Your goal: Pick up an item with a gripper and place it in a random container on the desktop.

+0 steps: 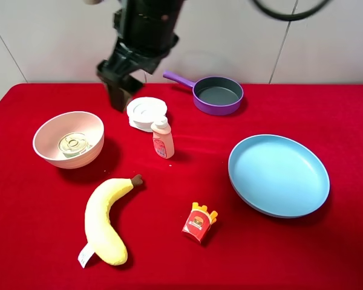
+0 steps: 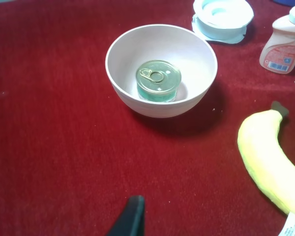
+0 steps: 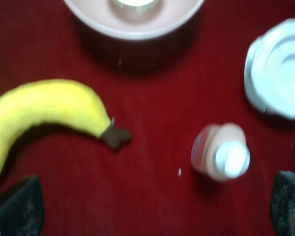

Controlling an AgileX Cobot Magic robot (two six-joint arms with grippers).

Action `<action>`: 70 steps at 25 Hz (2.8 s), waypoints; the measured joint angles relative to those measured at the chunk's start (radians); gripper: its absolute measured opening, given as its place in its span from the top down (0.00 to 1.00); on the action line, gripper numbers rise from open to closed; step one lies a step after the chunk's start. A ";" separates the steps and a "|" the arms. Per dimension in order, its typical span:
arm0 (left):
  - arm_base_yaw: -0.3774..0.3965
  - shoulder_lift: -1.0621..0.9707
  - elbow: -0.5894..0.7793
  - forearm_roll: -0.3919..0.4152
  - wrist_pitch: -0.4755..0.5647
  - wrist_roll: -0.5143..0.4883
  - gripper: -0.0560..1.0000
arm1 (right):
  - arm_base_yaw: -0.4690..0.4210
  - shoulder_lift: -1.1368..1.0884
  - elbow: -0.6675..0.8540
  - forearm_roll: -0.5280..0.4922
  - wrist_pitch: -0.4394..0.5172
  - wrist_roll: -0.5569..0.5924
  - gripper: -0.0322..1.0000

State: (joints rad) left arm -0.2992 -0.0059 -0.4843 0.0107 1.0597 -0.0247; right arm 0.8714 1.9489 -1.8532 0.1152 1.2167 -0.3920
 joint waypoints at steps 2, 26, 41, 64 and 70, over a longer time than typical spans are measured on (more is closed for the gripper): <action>0.000 0.000 0.000 0.000 0.000 0.000 0.08 | -0.003 -0.028 0.039 -0.001 0.000 0.000 0.30; 0.000 0.000 0.000 0.000 0.000 0.000 0.08 | -0.113 -0.861 0.952 -0.007 -0.124 0.093 0.30; 0.000 0.000 0.000 0.000 0.000 0.000 0.08 | -0.113 -1.428 1.327 0.012 -0.298 0.165 0.30; 0.000 0.000 0.000 0.000 0.000 0.000 0.08 | -0.113 -1.838 1.362 0.003 -0.395 0.167 0.30; 0.000 0.000 0.000 0.000 0.000 0.000 0.08 | -0.113 -1.839 1.362 0.007 -0.395 0.167 0.30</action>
State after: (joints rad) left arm -0.2992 -0.0059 -0.4843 0.0107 1.0597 -0.0247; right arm 0.7589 0.1096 -0.4910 0.1224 0.8217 -0.2245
